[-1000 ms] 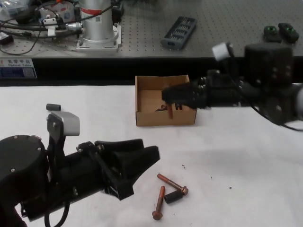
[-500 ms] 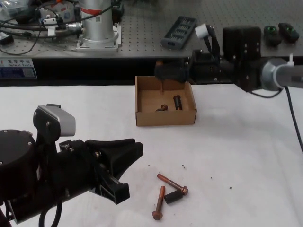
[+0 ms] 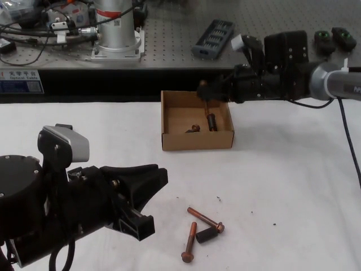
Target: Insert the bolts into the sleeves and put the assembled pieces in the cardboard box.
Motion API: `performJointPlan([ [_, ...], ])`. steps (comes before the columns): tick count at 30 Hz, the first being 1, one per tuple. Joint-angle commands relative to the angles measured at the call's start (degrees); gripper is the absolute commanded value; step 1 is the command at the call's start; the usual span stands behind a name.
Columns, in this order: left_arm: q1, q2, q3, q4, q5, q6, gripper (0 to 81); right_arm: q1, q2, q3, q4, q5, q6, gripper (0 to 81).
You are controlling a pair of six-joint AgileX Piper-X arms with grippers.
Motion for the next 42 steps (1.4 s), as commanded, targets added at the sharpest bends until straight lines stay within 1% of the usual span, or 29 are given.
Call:
performJointPlan([
  [1, 0.1, -0.6, -0.1, -0.7, -0.6, 0.9, 12.9, 0.3, -0.4, -1.4, 1.3, 3.8, -1.1, 7.6],
  [4, 0.1, -0.9, -0.1, -0.7, -0.6, 0.9, 12.9, 0.2, -0.4, -1.4, 2.2, 3.9, -0.7, 7.8],
  [6, 0.1, -1.3, -0.1, -0.7, -0.6, 0.8, 12.9, 0.2, -0.4, -1.9, 4.3, 3.9, -0.1, 10.8],
  [8, 0.1, -1.9, -0.1, -0.6, -0.6, 0.8, 12.9, 0.2, -0.4, -1.9, 6.1, 3.9, 0.7, 19.1],
  [10, 0.1, -2.6, -0.1, -0.2, -0.5, 0.8, 12.9, 0.2, -0.4, -1.9, 8.1, 3.9, 1.5, 30.2],
  [11, 0.1, -2.9, -0.1, -0.2, -0.5, 0.8, 12.9, 0.2, -0.4, -1.9, 9.1, 3.9, 1.9, 33.8],
  [12, 0.1, -3.3, -0.1, -0.2, -0.5, 0.8, 12.9, 0.2, -0.4, -1.9, 10.1, 3.3, 1.9, 34.6],
  [15, 0.1, -4.0, -0.1, 0.9, -0.5, 0.8, 12.9, 0.2, -0.4, -1.9, 11.6, 1.7, 1.9, 32.8],
  [19, 0.1, -4.1, -0.1, 5.3, -0.4, 0.8, 12.9, 0.2, -1.4, -1.9, 14.5, 1.7, 1.4, 32.2],
  [22, 0.1, -4.1, -0.1, 7.7, -0.4, 2.3, 12.9, 0.2, -4.3, -1.5, 19.7, 1.7, -3.6, 31.9],
  [25, 0.3, -4.1, -0.4, 7.9, -2.1, 6.2, 12.9, 0.2, -7.5, -1.5, 26.9, 3.4, -10.4, 28.1],
  [27, 1.1, -4.1, -1.3, 8.6, -2.3, 7.3, 12.9, 0.2, -9.3, -1.5, 30.1, 3.9, -13.9, 25.2],
  [30, 3.4, -4.1, -3.7, 13.6, -3.5, 8.1, 12.9, 0.2, -10.7, -1.5, 32.2, 3.4, -15.1, 24.1],
  [33, 5.5, -4.1, -6.5, 22.2, -6.5, 16.3, 13.7, 0.2, -11.5, -0.9, 33.1, 0.7, -15.2, 24.1],
  [36, 6.8, -4.1, -8.8, 27.4, -10.6, 25.3, 20.1, 0.5, -13.0, 2.2, 32.9, -0.5, -15.2, 24.1],
  [39, 8.9, -4.1, -9.4, 27.5, -12.9, 27.1, 27.0, 1.5, -15.2, 6.9, 31.3, -0.5, -15.2, 24.1],
  [42, 12.1, -3.9, -9.4, 27.5, -12.9, 27.2, 27.6, 2.7, -18.1, 12.6, 28.2, -0.5, -15.2, 24.1],
])
